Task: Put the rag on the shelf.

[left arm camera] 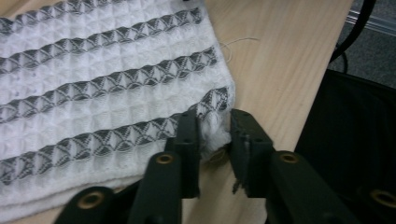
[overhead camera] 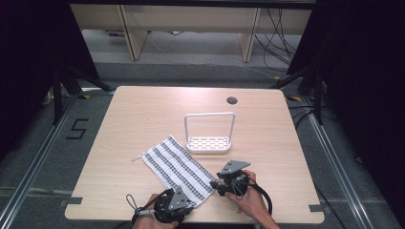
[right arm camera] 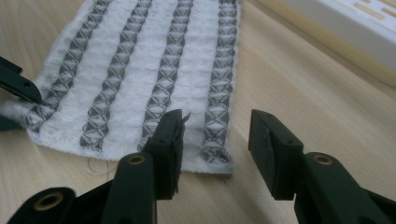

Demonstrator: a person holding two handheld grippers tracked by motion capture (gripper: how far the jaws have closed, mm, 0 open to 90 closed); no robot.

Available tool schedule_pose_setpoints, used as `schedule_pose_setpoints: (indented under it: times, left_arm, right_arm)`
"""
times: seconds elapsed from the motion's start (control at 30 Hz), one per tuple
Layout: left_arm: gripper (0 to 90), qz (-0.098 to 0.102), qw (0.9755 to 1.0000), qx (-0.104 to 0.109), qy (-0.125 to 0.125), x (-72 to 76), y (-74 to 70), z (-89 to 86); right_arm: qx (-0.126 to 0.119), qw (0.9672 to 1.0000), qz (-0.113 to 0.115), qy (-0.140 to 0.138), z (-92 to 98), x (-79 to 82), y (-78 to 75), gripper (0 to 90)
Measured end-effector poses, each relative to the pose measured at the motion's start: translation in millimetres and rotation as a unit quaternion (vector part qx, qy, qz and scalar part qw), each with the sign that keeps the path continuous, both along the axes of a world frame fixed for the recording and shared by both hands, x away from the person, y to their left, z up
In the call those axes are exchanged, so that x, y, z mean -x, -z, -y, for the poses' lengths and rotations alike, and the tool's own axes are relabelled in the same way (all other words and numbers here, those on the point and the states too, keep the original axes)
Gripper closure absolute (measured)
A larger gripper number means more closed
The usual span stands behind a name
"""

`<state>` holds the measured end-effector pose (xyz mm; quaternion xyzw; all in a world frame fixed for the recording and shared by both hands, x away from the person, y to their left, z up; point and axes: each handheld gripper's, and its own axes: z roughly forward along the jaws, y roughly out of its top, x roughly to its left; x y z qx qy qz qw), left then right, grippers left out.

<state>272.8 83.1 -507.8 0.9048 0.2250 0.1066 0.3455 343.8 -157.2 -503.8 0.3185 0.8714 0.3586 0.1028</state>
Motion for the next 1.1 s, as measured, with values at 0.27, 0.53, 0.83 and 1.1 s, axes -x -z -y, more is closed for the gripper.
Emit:
schedule_pose_setpoints:
  times: [0.27, 0.53, 0.83, 1.1]
  left_arm:
    - [85.1, 0.014, 0.9999, -0.003, 0.005, -1.4, -0.3, -2.8]
    - [85.7, 0.029, 0.9994, 0.019, 0.004, -1.6, -20.2, -12.4]
    - [85.8, 0.041, 0.9971, 0.063, -0.005, 7.0, -53.2, -24.2]
    - [85.8, 0.047, 0.9953, 0.085, 0.002, 1.9, -92.5, -38.6]
  right_arm:
    - [-0.013, 0.9996, -0.025, -0.005, 2.0, 0.4, 5.1, 77.7]
    - [-0.067, 0.9976, 0.012, -0.008, 4.6, 8.9, -20.9, 86.8]
    - [-0.110, 0.9924, 0.048, -0.028, -0.8, 17.0, -51.3, 87.1]
    - [-0.136, 0.9886, 0.058, -0.029, -4.2, 16.0, -81.9, 87.2]
